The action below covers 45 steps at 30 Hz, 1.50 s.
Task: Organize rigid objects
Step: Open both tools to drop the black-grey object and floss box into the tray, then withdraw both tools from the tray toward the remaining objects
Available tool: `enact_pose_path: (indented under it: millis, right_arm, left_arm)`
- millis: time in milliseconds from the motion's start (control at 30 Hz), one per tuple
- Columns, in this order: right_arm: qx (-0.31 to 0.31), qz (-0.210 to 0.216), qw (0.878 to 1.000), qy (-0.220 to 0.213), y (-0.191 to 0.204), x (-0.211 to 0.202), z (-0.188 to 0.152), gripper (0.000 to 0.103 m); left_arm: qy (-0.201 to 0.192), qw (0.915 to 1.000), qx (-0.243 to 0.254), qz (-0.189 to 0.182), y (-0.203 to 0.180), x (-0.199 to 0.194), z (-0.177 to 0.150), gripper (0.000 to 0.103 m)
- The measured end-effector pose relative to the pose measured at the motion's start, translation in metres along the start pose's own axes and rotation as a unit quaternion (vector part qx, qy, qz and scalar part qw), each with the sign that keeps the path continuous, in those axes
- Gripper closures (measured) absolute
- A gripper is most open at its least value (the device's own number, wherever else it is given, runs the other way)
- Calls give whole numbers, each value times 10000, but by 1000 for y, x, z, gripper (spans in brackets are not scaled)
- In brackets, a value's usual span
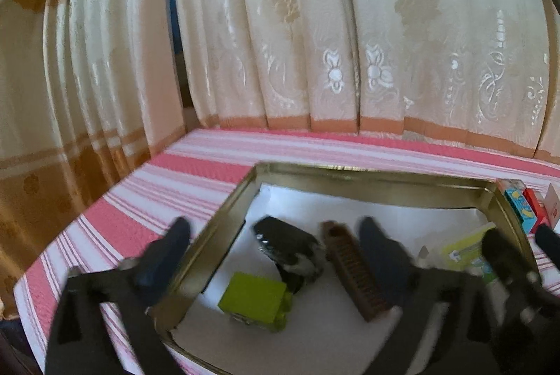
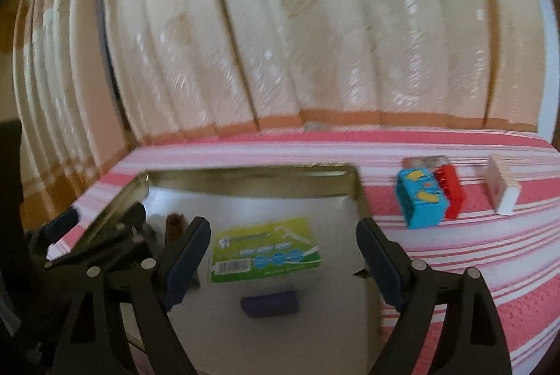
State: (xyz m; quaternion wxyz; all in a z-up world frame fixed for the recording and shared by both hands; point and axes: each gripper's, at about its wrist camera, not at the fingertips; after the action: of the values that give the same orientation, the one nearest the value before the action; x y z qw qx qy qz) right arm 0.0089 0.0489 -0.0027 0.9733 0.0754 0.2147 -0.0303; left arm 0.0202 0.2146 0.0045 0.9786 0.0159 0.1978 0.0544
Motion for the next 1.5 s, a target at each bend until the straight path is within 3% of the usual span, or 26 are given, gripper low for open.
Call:
enact_pose_path:
  millis: [167,400,633,867,1367,1500]
  right_arm:
    - [427,-207,9989,-28,-21,-3,1,15]
    - [622,-407,9972,-54,-30,-6,1,15]
    - [526,-504,9970,-249,-34,-12,0,15]
    - [286,-861,9934,-704,-43,-21,3,15]
    - [31,-1067,9906,-852,-86,-23,7,15]
    - [52,-1176,9895,-844,-100,-22,9,15]
  left_arm:
    - [-54,9997,236,14,-7,-2,1,0]
    - [40,9998,-33,-216,-2,0,1,0]
    - [14,9996,-60,-277,-4,-1,0,0]
    - [-46,9992,-66,-399,-9,-4,-1,0]
    - [-166,9976,174,-654,-44,-19,-7,0]
    - [-94,9966,7,-812,-48,-21,-8,0]
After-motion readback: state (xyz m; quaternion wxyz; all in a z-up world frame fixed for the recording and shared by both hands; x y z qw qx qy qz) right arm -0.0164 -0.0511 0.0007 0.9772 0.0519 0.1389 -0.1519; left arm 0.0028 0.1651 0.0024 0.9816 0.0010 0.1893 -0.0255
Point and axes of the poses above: each gripper's, at about its wrist camera, not at the fingertips, and x roughly the way its jaws point, y to its left, z to its top, and after that the axes turned 12 degrees about -z, right-handed
